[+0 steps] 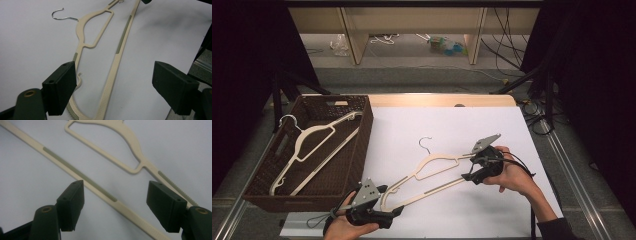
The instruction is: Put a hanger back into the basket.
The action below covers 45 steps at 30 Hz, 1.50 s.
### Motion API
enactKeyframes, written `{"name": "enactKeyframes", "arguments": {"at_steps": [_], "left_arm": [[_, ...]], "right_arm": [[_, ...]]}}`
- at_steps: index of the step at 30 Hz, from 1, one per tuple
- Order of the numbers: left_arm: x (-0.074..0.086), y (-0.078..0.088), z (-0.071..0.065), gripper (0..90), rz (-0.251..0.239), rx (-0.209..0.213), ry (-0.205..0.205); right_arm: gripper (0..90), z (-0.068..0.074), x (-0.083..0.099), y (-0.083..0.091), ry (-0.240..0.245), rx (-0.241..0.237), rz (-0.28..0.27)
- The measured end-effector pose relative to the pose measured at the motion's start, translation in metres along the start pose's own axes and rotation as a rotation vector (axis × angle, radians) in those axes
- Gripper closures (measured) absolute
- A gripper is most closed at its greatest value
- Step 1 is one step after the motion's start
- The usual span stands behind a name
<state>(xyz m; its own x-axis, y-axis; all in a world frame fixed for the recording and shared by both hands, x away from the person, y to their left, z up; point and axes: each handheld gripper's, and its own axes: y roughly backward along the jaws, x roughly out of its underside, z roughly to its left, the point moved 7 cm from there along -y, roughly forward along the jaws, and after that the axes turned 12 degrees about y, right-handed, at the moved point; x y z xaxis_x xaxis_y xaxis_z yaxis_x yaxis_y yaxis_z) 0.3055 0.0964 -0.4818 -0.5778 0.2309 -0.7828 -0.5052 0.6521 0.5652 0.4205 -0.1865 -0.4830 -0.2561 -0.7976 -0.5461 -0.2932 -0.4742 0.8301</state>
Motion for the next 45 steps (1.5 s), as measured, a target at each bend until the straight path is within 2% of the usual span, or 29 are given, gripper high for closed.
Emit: {"name": "enactKeyframes", "arguments": {"at_steps": [1, 3, 5, 6, 10, 11, 12, 14, 15, 16, 17, 18, 21, 22, 27, 32, 36, 38, 39, 41, 45], "left_arm": [[0.0, 0.0, -0.001, 19.7, 0.0, 0.003, 0.008], [-0.001, -0.001, 0.0, 19.7, 0.0, 0.0, -0.009], [0.001, -0.002, -0.001, 19.8, 0.008, 0.013, 0.005], [0.001, -0.003, -0.001, 19.7, -0.003, 0.005, 0.006], [0.002, -0.002, 0.0, 19.7, 0.011, 0.002, -0.012], [0.002, -0.003, 0.0, 19.8, 0.012, 0.003, -0.01], [0.003, -0.003, -0.001, 19.8, 0.014, 0.003, 0.009], [0.003, -0.003, -0.001, 19.8, 0.022, 0.012, 0.01], [0.003, -0.005, -0.002, 19.8, 0.011, 0.01, 0.014], [0.003, -0.004, 0.0, 19.8, 0.023, 0.002, -0.007], [0.003, -0.004, -0.002, 19.8, 0.023, 0.018, 0.0], [0.004, -0.004, -0.001, 19.8, 0.036, 0.017, -0.012], [0.003, -0.005, 0.0, 19.8, 0.023, 0.003, -0.018], [0.003, -0.005, -0.001, 19.8, 0.021, 0.015, -0.011], [0.004, -0.006, -0.001, 19.8, 0.021, 0.017, -0.01], [0.004, -0.005, -0.001, 19.9, 0.03, 0.023, -0.015], [0.004, -0.005, -0.001, 19.9, 0.027, 0.02, 0.01], [0.004, -0.004, 0.001, 19.9, 0.039, 0.017, -0.018], [0.004, -0.004, 0.002, 19.9, 0.041, 0.017, -0.021], [0.004, -0.004, 0.0, 19.8, 0.038, 0.019, -0.003], [0.004, -0.005, 0.002, 19.8, 0.033, 0.003, -0.024]], "right_arm": [[31.7, -0.003, 0.0, -0.001, 0.006, -0.008, 0.001], [31.7, -0.008, 0.0, -0.004, -0.002, -0.007, 0.009], [31.8, -0.013, 0.0, -0.007, 0.011, -0.001, 0.015], [31.8, -0.015, 0.0, -0.008, 0.007, 0.004, 0.019], [32.0, -0.023, 0.0, -0.011, 0.004, 0.002, 0.037], [32.1, -0.025, 0.0, -0.012, 0.004, 0.01, 0.039], [32.5, -0.028, -0.001, -0.013, 0.005, 0.009, 0.036], [32.7, -0.032, -0.002, -0.015, 0.003, 0.002, 0.03], [32.7, -0.034, -0.001, -0.016, 0.007, 0.007, 0.04], [32.7, -0.037, 0.0, -0.017, 0.008, 0.016, 0.056], [32.8, -0.039, 0.0, -0.018, 0.009, 0.022, 0.06], [33.0, -0.041, 0.0, -0.02, 0.016, 0.025, 0.061], [33.9, -0.046, 0.0, -0.023, 0.028, 0.029, 0.086], [34.2, -0.048, 0.0, -0.025, 0.032, 0.031, 0.087], [37.5, -0.05, 0.0, -0.036, 0.042, -0.001, 0.093], [38.7, -0.058, 0.001, -0.044, 0.06, 0.021, 0.13], [39.6, -0.061, -0.005, -0.047, 0.073, 0.007, 0.127], [40.4, -0.063, -0.005, -0.05, 0.071, -0.005, 0.125], [40.3, -0.062, -0.003, -0.052, 0.06, -0.013, 0.139], [40.3, -0.063, -0.001, -0.056, 0.078, -0.014, 0.151], [41.3, -0.061, -0.002, -0.062, 0.077, -0.057, 0.133]]}}
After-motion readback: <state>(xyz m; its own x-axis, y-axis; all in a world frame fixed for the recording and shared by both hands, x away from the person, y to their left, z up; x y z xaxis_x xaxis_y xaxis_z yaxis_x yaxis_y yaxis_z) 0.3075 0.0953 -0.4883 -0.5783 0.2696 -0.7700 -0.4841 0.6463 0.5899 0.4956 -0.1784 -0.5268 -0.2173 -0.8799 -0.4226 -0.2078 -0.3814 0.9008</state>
